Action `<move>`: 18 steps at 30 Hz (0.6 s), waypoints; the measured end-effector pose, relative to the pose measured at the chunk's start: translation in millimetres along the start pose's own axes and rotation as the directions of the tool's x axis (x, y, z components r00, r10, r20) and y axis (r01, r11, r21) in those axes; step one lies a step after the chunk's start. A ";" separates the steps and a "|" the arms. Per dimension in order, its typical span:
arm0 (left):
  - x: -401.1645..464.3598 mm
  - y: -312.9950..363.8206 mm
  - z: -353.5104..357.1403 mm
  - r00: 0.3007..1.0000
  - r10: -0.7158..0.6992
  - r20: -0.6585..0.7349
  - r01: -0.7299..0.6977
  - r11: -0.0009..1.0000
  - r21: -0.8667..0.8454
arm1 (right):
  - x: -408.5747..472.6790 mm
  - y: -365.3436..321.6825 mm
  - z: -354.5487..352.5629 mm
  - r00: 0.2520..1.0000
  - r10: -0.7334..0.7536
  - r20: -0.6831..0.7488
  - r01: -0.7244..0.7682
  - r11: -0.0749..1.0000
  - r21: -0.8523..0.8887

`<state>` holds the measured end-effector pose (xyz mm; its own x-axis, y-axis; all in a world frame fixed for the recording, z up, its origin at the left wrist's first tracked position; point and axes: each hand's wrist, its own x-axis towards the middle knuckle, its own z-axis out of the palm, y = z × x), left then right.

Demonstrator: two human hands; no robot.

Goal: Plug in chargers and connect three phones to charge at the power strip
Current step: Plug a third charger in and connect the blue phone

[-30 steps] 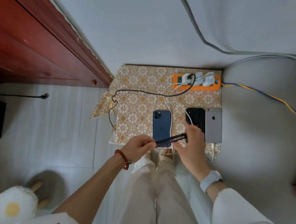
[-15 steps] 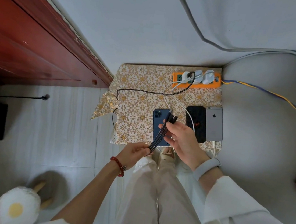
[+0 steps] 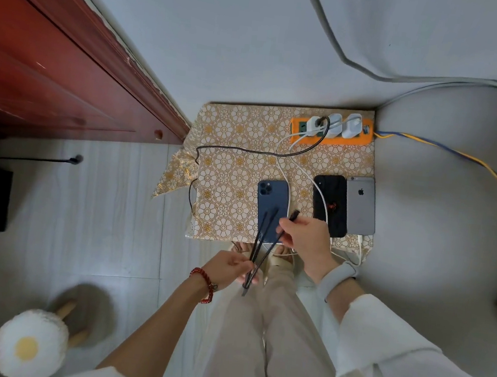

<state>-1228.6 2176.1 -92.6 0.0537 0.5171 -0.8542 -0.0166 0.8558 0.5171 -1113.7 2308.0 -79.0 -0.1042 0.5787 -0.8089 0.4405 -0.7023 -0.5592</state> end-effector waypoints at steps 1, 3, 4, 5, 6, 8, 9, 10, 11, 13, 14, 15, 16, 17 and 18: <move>1.1 -4.8 4.0 0.997 -0.070 0.044 0.069 0.998 0.006 | 4.2 10.0 -2.6 0.998 0.061 -0.019 -0.062 0.996 -0.065; 1.8 -14.3 13.5 0.958 -0.233 0.166 0.226 0.972 0.061 | 6.3 30.8 -7.4 0.983 0.183 0.005 -0.176 0.955 -0.238; 1.6 -18.8 19.0 0.918 -0.325 0.225 0.304 0.944 0.125 | 4.8 42.2 -10.2 0.970 0.240 0.032 -0.218 0.924 -0.313; 1.9 -22.8 24.2 0.872 -0.409 0.269 0.368 0.910 0.190 | 2.3 52.6 -12.8 0.956 0.290 0.054 -0.250 0.894 -0.373; 1.7 -26.3 29.3 0.828 -0.474 0.301 0.418 0.878 0.232 | -0.1 62.5 -15.4 0.942 0.329 0.071 -0.273 0.869 -0.414; 3.2 -32.3 36.6 0.780 -0.540 0.316 0.475 0.840 0.262 | -2.7 77.5 -18.5 0.930 0.357 0.087 -0.280 0.843 -0.460; 4.6 -34.2 38.4 0.782 -0.549 0.294 0.489 0.834 0.257 | -2.5 81.8 -19.0 0.934 0.347 0.083 -0.270 0.840 -0.471; 7.6 -35.5 39.0 0.798 -0.547 0.254 0.500 0.835 0.229 | -0.5 84.1 -18.7 0.942 0.326 0.074 -0.254 0.842 -0.476; 12.8 -37.3 38.6 0.820 -0.537 0.198 0.510 0.843 0.173 | 2.6 85.1 -17.3 0.951 0.301 0.067 -0.236 0.851 -0.470; 22.4 -34.6 33.5 0.867 -0.495 0.062 0.492 0.869 0.055 | 9.4 82.7 -12.5 0.969 0.229 0.092 -0.166 0.880 -0.444; 27.8 -32.7 29.0 0.893 -0.450 -0.016 0.450 0.892 0.035 | 12.7 80.7 -9.6 0.976 0.184 0.116 -0.115 0.889 -0.444; 33.4 -31.1 23.6 0.917 -0.391 -0.082 0.396 0.917 0.044 | 15.7 78.1 -6.8 0.983 0.133 0.130 -0.061 0.892 -0.448; 37.6 -27.3 17.6 0.932 -0.339 -0.130 0.350 0.934 0.069 | 18.9 75.8 -4.2 0.989 0.077 0.126 -0.012 0.893 -0.450; 42.3 -23.5 11.8 0.942 -0.288 -0.172 0.306 0.948 0.090 | 22.3 73.2 -2.1 0.994 0.017 0.108 0.033 0.896 -0.443; 46.0 -19.0 6.3 0.946 -0.249 -0.206 0.274 0.956 0.103 | 24.8 69.8 -0.3 0.995 -0.044 0.087 0.077 0.899 -0.431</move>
<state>-1219.4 2183.5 -141.3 -0.1506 0.2794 -0.9483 0.1017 0.9585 0.2663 -1085.2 2273.5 -138.0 -0.2008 0.5703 -0.7965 0.7723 -0.4080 -0.4869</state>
